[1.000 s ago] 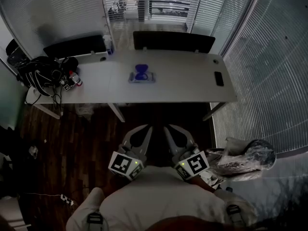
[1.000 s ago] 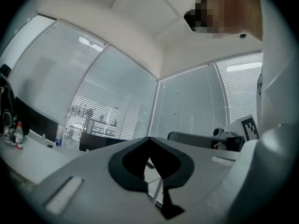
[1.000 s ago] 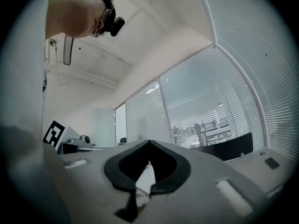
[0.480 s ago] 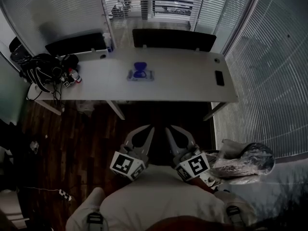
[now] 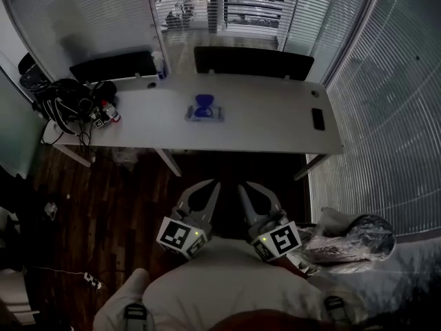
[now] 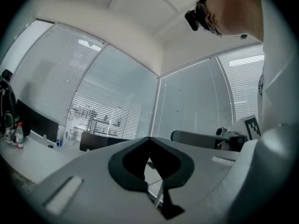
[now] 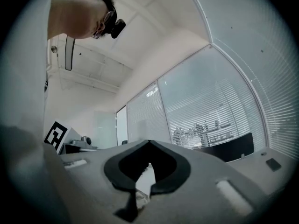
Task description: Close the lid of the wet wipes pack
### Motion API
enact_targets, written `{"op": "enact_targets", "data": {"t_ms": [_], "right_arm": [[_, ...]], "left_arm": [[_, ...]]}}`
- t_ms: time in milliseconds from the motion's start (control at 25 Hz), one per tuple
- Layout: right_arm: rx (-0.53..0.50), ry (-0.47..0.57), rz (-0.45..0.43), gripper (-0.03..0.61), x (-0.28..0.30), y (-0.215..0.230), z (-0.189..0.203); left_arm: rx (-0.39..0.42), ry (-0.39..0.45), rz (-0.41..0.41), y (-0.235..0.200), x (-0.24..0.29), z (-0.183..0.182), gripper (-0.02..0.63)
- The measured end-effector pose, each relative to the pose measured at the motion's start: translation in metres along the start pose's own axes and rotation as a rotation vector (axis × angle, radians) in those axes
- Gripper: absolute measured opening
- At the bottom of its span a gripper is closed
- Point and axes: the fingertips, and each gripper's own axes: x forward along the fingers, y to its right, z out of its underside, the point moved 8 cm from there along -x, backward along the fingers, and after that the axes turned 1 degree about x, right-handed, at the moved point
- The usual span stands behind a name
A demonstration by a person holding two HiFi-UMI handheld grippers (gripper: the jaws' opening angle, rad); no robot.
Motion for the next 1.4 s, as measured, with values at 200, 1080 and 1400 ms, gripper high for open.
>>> {"op": "enact_targets", "data": {"t_ms": [200,1080,1400], "right_arm": [[-0.012,0.005,0.016,0.000,0.018,0.014,0.006],[-0.089,-0.047,0.060,0.000,0.251,0.073,0.014],[-0.071,-0.077,0.081,0.000,0.309,0.088,0.029]], "left_arm": [[-0.003,0.001,0.003,-0.022,0.018,0.006,0.002],[-0.012,-0.030,0.047,-0.233,0.127,-0.042,0.002],[-0.031,-0.044,0.041,-0.286,0.150,-0.050,0.002]]}}
